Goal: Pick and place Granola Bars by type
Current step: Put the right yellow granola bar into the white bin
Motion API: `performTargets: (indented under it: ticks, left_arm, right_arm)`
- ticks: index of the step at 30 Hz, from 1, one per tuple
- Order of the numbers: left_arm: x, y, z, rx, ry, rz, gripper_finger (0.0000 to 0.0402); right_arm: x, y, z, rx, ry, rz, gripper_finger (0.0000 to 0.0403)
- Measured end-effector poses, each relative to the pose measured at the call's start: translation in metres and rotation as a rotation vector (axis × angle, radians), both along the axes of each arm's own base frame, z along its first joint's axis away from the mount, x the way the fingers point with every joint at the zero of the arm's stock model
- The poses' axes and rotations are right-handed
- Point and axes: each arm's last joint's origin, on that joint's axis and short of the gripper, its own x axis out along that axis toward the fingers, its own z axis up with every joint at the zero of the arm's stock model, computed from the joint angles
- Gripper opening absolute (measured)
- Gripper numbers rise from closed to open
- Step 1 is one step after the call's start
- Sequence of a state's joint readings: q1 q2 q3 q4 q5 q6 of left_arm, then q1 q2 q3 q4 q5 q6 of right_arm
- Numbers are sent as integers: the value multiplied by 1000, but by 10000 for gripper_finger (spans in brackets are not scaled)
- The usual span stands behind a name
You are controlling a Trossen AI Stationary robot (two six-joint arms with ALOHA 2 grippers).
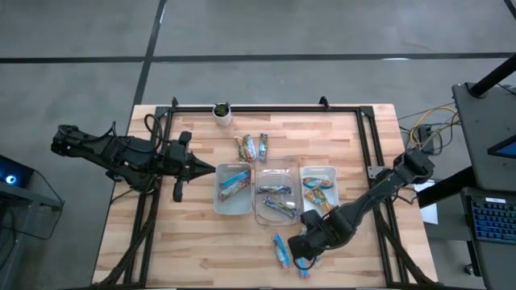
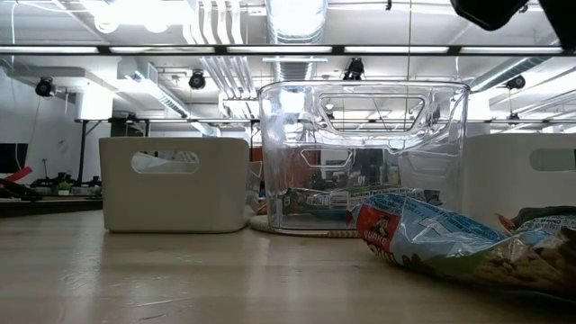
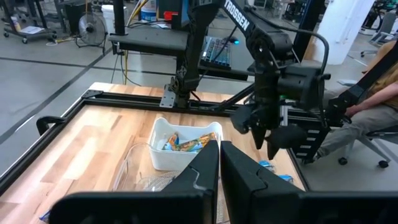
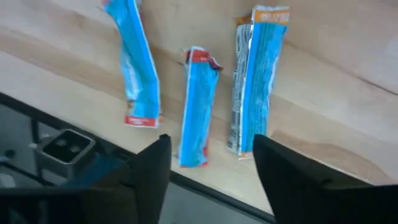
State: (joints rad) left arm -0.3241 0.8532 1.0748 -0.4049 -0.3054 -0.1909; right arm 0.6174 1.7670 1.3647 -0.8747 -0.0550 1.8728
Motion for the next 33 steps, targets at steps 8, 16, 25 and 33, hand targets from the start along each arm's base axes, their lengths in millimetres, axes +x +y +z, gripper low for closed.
performTargets:
  ticks: [8,16,25,33]
  left_arm:
    - [0,0,0,5,0,-1,0]
    - [0,0,0,6,1,-1,0]
    - [0,0,0,1,0,3,0]
    - [0,0,0,0,-2,4,0]
  right_arm:
    - [7,9,-26,-12,49,139,282]
    - [9,12,-54,-57,152,190,284]
    - [13,15,-77,-82,205,203,267]
    - [14,16,-83,-93,223,200,249]
